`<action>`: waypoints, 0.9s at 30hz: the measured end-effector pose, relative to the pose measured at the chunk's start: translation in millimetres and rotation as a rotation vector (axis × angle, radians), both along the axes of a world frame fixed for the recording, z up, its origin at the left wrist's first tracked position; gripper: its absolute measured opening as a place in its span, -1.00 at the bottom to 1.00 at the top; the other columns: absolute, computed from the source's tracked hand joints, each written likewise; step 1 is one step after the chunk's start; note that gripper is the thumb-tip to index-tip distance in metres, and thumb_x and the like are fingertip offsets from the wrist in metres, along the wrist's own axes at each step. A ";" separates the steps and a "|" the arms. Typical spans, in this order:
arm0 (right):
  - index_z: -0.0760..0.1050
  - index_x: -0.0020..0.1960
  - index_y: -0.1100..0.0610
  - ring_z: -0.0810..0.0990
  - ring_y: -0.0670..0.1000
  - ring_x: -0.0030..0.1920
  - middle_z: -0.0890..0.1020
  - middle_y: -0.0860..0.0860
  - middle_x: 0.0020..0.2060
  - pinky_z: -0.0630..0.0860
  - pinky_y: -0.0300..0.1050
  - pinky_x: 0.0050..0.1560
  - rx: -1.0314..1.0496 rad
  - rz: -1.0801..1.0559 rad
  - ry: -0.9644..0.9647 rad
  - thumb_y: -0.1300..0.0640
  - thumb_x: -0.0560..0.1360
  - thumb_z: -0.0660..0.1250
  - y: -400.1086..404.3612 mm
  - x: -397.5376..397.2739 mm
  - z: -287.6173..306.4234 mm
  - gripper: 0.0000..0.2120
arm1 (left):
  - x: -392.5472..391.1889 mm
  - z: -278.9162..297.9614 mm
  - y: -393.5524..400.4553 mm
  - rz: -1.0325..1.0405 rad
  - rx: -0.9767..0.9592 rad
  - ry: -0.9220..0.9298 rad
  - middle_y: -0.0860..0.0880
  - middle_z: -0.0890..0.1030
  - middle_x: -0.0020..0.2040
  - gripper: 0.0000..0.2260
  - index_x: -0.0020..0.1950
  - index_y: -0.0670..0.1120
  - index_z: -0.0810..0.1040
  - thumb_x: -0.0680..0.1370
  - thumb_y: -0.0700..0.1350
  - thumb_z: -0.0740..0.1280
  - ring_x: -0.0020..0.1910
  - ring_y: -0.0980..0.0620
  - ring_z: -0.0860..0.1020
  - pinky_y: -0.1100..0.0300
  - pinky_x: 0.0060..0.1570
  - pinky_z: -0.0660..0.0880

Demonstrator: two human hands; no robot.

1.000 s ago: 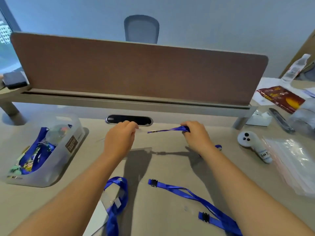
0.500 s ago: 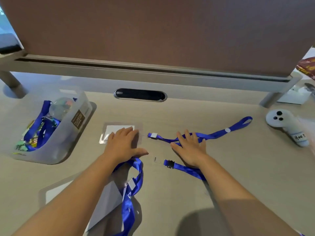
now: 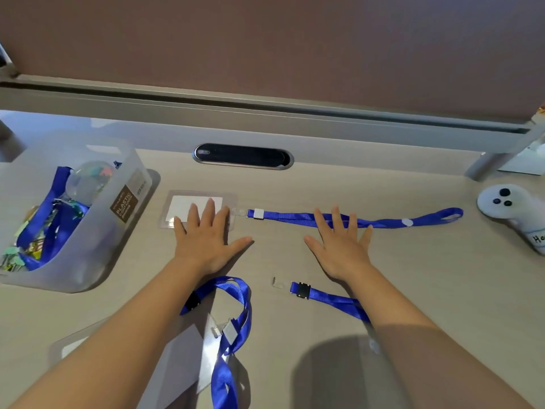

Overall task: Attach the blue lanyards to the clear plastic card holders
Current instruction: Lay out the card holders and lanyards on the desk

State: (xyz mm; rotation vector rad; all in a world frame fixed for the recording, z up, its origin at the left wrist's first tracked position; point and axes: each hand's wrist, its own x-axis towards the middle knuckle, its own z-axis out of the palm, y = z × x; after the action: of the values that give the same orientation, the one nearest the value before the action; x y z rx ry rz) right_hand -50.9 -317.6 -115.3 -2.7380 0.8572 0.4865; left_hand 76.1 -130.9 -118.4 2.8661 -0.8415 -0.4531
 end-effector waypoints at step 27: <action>0.51 0.04 0.17 0.54 0.15 0.04 0.60 0.12 0.04 0.40 -0.05 0.05 0.219 0.298 -0.159 0.10 0.50 0.21 131.8 19.5 30.2 -0.80 | -59.2 31.4 143.4 0.355 -0.283 0.175 -0.11 0.48 0.23 -0.51 0.22 -0.05 0.42 0.35 0.03 0.44 0.16 -0.11 0.43 -0.09 0.19 0.44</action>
State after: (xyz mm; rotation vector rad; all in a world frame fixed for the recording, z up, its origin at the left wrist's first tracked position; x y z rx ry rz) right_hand -31.4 -185.8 -85.1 -2.6634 0.3368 0.3822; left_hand 16.9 12.5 -87.0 2.5888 -0.3255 -0.4860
